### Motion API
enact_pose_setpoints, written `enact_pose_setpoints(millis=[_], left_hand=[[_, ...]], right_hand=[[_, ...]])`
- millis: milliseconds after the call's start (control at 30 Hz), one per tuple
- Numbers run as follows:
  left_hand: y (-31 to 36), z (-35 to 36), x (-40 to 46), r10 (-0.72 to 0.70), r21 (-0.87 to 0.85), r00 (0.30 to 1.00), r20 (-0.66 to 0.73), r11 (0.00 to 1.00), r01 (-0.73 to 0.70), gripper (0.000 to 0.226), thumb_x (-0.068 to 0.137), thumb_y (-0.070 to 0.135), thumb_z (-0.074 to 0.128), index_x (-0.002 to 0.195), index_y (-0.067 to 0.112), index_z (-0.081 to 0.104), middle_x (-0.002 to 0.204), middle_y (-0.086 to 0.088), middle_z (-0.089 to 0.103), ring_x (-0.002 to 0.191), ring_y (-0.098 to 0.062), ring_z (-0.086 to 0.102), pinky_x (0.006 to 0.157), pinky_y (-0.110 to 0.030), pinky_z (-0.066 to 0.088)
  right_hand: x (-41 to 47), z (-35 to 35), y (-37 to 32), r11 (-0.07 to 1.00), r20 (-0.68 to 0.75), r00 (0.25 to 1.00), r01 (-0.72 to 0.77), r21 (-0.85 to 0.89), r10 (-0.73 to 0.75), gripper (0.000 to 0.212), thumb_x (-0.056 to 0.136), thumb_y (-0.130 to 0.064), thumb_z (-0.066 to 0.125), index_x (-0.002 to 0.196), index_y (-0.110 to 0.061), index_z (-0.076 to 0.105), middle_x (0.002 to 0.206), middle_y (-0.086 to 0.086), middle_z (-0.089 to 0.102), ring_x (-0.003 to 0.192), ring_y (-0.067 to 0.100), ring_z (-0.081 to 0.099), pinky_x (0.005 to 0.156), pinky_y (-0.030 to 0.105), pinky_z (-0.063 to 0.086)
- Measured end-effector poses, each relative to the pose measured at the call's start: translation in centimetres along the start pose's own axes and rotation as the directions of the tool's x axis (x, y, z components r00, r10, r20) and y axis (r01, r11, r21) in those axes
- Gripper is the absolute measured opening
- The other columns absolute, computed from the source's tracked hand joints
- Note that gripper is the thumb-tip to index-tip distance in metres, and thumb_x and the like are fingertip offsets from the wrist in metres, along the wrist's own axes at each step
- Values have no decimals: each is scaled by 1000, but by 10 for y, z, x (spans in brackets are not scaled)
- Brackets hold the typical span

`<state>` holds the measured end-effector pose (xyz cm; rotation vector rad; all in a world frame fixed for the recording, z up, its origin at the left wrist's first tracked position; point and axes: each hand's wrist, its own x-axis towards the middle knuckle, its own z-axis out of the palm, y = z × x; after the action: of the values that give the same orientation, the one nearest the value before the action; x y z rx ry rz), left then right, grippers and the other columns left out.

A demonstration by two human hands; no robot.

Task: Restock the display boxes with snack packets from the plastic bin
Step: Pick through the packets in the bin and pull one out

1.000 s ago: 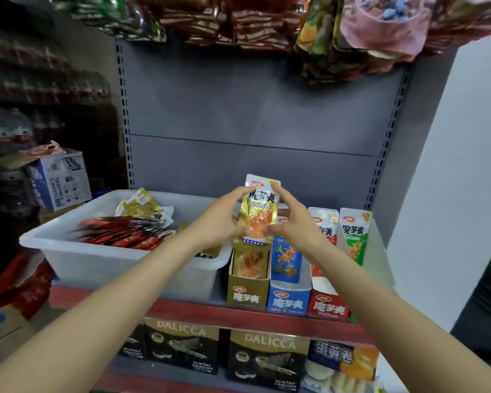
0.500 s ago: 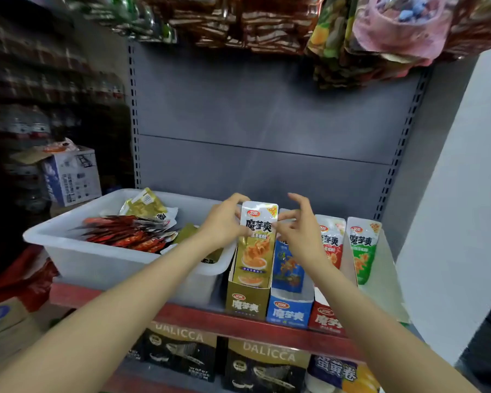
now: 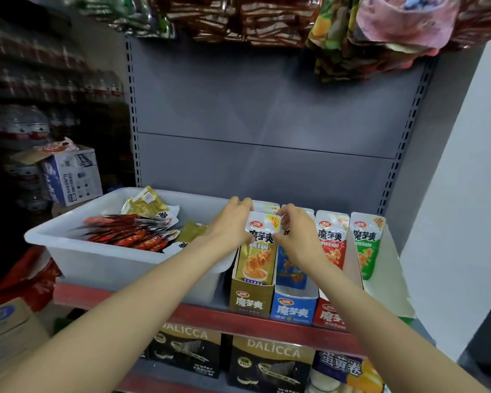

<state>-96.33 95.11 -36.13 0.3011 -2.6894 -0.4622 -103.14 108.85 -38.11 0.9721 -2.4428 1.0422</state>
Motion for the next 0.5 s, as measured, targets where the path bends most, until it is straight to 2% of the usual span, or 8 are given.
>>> enact_pose_setpoints(millis=[100,200,367,500], left_hand=[[-2,-1,-2,0,-36,1000,-12,999,-1,49,74,14,77,114,15,49,117,-6,43,104,-25,51,87,-35,44],[-9,-10,-6,7,-133,996,-85,991,-19,44,81,14,71,120,14,52,118,-7,50,108,-21,52,90,-28,40],[-44,-36,-28,-119,-385,953,-279,923,3,16,87,10,62,101,18,59,99,1,62,92,-13,57,83,-21,43],[-91,-61,-36,-189,-365,934,-303,928,70,14,87,5,57,97,15,61,89,2,63,82,-12,58,71,-16,43]], right_hand=[[3,-2,-6,999,8,1000,15,-32,-15,46,80,-12,71,121,-16,50,120,5,48,107,18,53,85,24,45],[6,-3,-19,998,5,998,66,-14,-66,44,83,-9,66,123,-15,49,121,5,47,112,17,48,84,20,39],[12,11,-59,980,7,987,159,119,-161,37,86,-4,57,121,-11,51,115,6,52,107,16,51,89,23,40],[34,46,-96,973,123,976,155,171,-178,29,85,-8,57,114,-8,57,108,8,61,99,20,57,88,27,41]])
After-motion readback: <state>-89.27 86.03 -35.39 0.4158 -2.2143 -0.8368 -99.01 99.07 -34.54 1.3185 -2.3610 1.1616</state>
